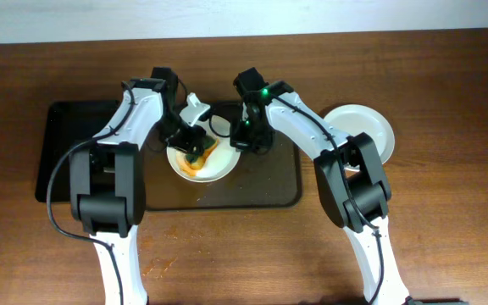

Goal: Clean dirty plates on tray and stack at the side
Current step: 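Scrub the cream plate with the sponge in the left gripper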

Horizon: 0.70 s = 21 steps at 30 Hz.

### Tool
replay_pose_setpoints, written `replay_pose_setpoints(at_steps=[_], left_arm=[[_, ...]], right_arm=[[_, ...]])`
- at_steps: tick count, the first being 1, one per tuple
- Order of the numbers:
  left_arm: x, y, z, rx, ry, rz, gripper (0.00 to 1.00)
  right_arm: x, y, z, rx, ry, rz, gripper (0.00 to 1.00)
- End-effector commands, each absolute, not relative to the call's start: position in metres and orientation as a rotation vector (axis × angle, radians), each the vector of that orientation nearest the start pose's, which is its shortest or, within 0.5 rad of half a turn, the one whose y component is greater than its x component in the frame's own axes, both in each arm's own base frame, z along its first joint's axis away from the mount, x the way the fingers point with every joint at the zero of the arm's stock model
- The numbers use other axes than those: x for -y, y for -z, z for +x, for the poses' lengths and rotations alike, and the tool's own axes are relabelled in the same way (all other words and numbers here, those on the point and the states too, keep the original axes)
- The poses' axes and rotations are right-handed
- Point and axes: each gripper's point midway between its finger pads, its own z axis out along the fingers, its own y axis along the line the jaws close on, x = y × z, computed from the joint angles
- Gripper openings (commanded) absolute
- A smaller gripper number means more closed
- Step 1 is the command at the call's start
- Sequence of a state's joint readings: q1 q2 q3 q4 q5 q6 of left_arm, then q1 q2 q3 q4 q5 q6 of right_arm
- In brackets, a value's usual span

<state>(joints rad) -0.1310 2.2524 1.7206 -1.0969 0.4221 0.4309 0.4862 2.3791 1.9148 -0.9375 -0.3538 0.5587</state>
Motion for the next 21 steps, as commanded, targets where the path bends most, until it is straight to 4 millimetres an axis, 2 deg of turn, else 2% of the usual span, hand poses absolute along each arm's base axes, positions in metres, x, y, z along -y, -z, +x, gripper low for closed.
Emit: replay_pose_setpoints(at_steps=[1,3,5,6,7,11,12,13,15,17,21], left_arm=[[0.123,-0.008,0.396,-3.023,0.691,0.744,0.01],[0.098,0.0,0.408,-3.129,0.487,0.427,0.0],[0.071,0.006,0.426,-3.145,0.27,0.079,0.01],[0.071,0.006,0.434,-3.118,0.265,0.007,0.01],[0.073,0.006,0.446,-3.07,0.272,-0.056,0.0],[0.09,-0.002,0.487,-2.89,0.267,0.013,0.0],[0.088,-0.003,0.497,-2.852,0.218,0.016,0.0],[0.08,-0.005,0.505,-2.816,0.114,-0.055,0.01],[0.06,-0.006,0.508,-2.777,-0.099,-0.21,0.0],[0.055,-0.005,0.495,-2.805,-0.231,-0.191,0.01],[0.057,0.001,0.466,-2.915,-0.307,-0.145,0.0]], right_arm=[[-0.285,0.001,0.409,-3.125,-0.585,0.053,0.04],[-0.283,0.001,0.41,-3.124,-0.585,0.062,0.04],[-0.283,0.005,0.409,-3.132,-0.584,0.064,0.04],[-0.285,0.007,0.408,-3.138,-0.604,0.064,0.04],[-0.286,0.01,0.408,-3.145,-0.629,0.07,0.04],[-0.284,0.012,0.408,-3.155,-0.66,0.088,0.04],[-0.284,0.012,0.408,-3.155,-0.66,0.087,0.04],[-0.284,0.012,0.408,-3.155,-0.66,0.087,0.04],[-0.284,0.012,0.408,-3.155,-0.66,0.087,0.04],[-0.284,0.012,0.408,-3.155,-0.66,0.087,0.04],[-0.284,0.012,0.408,-3.155,-0.66,0.087,0.04]])
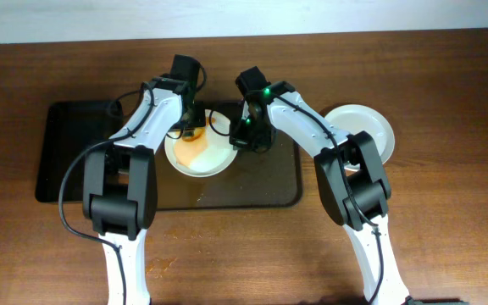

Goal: Clean dirty plates on tray and stack at the side
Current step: 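Scrub the cream plate with the sponge in the left gripper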

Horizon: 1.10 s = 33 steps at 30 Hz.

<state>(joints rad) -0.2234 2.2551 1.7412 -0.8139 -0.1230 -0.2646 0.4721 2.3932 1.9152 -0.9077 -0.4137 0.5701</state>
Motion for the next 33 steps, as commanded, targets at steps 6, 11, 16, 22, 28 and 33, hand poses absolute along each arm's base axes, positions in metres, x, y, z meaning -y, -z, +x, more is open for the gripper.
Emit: replay_pose_setpoints(at_steps=[6,11,16,22,28,33], left_arm=[[0.055,0.004,0.41,-3.147,-0.362,-0.063,0.0],[0.126,0.001,0.378,-3.254,0.376,0.436,0.0],[0.133,0.001,0.384,-3.196,0.433,0.533,0.01],[0.064,-0.002,0.411,-3.175,-0.27,0.041,0.0],[0.066,-0.018,0.428,-3.115,-0.273,-0.037,0.0],[0.06,-0.024,0.403,-3.215,-0.321,-0.018,0.0]], right_arm=[[-0.284,0.012,0.408,-3.155,-0.661,0.087,0.04],[-0.285,0.011,0.408,-3.155,-0.673,0.085,0.04],[-0.285,0.011,0.408,-3.156,-0.674,0.085,0.04],[-0.286,0.011,0.408,-3.155,-0.677,0.074,0.04],[-0.285,0.011,0.408,-3.155,-0.677,0.076,0.04],[-0.285,0.011,0.408,-3.154,-0.677,0.076,0.04]])
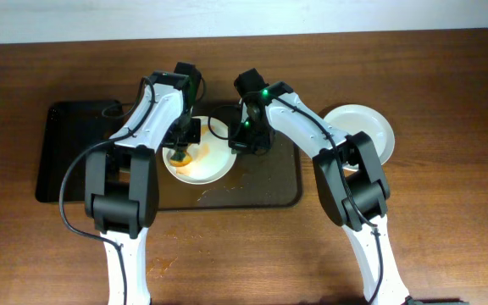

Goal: Clean dirty plates on tray and stack at the side
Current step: 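Scrub the cream plate with the sponge in the left gripper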

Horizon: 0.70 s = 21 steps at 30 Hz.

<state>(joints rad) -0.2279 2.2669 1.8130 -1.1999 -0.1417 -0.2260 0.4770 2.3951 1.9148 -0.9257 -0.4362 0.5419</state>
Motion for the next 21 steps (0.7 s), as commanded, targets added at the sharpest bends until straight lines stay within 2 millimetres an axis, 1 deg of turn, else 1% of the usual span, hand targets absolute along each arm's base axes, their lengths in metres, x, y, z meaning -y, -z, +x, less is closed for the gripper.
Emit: replay_pose_setpoints(at_steps=[1,4,7,8,12,14,15,18,21], left_arm=[[0.059,-0.029,0.397,-3.241,-0.334,-0.003,0.0],[0.059,-0.043,0.397,-3.252,-0.334,0.052,0.01],[0.061,-0.057,0.406,-3.224,-0.32,0.05,0.0],[0.061,-0.057,0.406,-3.225,-0.319,0.077,0.01],[0.064,-0.056,0.41,-3.213,-0.287,0.078,0.0],[0.078,-0.054,0.408,-3.233,-0.151,0.189,0.01],[0.08,-0.054,0.406,-3.241,-0.133,0.199,0.0],[0.079,-0.053,0.403,-3.254,-0.138,0.199,0.0],[0.079,-0.045,0.402,-3.269,-0.143,0.201,0.0]], right_arm=[[-0.285,0.011,0.408,-3.154,-0.678,0.076,0.04],[-0.285,0.011,0.408,-3.153,-0.681,0.075,0.04],[-0.286,0.01,0.408,-3.152,-0.686,0.062,0.04],[-0.286,0.01,0.408,-3.154,-0.685,0.063,0.04],[-0.286,0.01,0.408,-3.152,-0.69,0.062,0.04],[-0.286,0.01,0.408,-3.153,-0.69,0.056,0.04],[-0.286,0.01,0.408,-3.153,-0.69,0.056,0.04],[-0.286,0.01,0.408,-3.152,-0.69,0.057,0.04],[-0.286,0.01,0.407,-3.154,-0.69,0.057,0.04]])
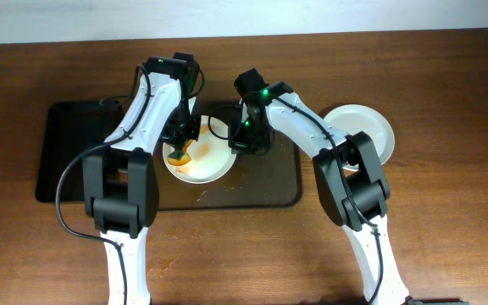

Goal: Clean dirty plates on tray and stack at the side
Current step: 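Scrub the cream plate with the sponge in the left gripper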

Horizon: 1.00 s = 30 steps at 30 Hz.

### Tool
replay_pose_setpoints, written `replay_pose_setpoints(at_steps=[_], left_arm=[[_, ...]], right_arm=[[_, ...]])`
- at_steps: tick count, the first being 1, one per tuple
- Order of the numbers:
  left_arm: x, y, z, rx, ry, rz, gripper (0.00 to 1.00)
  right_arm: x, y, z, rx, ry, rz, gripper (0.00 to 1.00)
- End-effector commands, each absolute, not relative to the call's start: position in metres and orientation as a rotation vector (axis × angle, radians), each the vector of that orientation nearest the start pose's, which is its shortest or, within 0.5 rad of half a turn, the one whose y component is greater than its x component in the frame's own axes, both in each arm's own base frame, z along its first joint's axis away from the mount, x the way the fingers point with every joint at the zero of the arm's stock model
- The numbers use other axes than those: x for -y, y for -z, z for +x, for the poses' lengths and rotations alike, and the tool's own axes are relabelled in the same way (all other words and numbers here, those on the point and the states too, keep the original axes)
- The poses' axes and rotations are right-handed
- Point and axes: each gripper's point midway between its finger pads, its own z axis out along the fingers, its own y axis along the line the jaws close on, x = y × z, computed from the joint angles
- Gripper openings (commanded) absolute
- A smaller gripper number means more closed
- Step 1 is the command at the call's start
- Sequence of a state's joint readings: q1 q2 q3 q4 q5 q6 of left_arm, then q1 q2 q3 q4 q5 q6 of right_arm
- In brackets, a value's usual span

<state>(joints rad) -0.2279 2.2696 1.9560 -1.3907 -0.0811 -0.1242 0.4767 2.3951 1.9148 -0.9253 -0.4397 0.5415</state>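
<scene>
A white plate (pixel 210 161) smeared with orange food lies on the dark tray (pixel 265 182). My left gripper (pixel 179 146) hangs over the plate's left part, shut on an orange and dark sponge (pixel 176 158) pressed to the plate. At the plate's right rim is my right gripper (pixel 242 141), which looks shut on that rim. A clean white plate (pixel 364 127) rests on the table to the right of the tray.
The tray's left section (pixel 74 152) is black and bare. A few orange crumbs (pixel 202 196) lie on the tray in front of the dirty plate. The wooden table (pixel 447 212) extends around the tray.
My left gripper has shifted slightly left and forward on the plate with the sponge. The right gripper and the plate have stayed put.
At first my left gripper was at the plate's back left, with orange and dark matter in the plate's middle. Then it stood at the back rim, later down on the plate's left side. Orange crumbs now lie on the tray. The right gripper kept to the rim.
</scene>
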Motion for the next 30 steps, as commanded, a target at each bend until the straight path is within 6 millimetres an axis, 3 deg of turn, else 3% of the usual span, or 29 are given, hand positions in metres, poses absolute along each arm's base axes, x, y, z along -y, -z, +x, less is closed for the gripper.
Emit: replay_pose_setpoints(at_steps=[1,10,16,19,25,30], left_arm=[[0.079,-0.041,0.401,-3.281,-0.146,0.202,0.0],[0.076,0.018,0.388,-3.419,-0.191,0.219,0.01],[0.08,0.042,0.384,-3.461,-0.156,0.228,0.0],[0.081,0.045,0.39,-3.438,-0.148,0.226,0.0],[0.088,0.054,0.421,-3.305,-0.107,0.212,0.0],[0.089,0.068,0.427,-3.263,-0.094,0.208,0.01]], right_arm=[[-0.286,0.01,0.407,-3.154,-0.69,0.057,0.04],[-0.286,0.01,0.407,-3.154,-0.689,0.057,0.04],[-0.286,0.01,0.407,-3.154,-0.689,0.057,0.04],[-0.286,0.01,0.407,-3.154,-0.689,0.057,0.04],[-0.286,0.01,0.407,-3.154,-0.689,0.057,0.04],[-0.286,0.01,0.407,-3.153,-0.689,0.051,0.04]])
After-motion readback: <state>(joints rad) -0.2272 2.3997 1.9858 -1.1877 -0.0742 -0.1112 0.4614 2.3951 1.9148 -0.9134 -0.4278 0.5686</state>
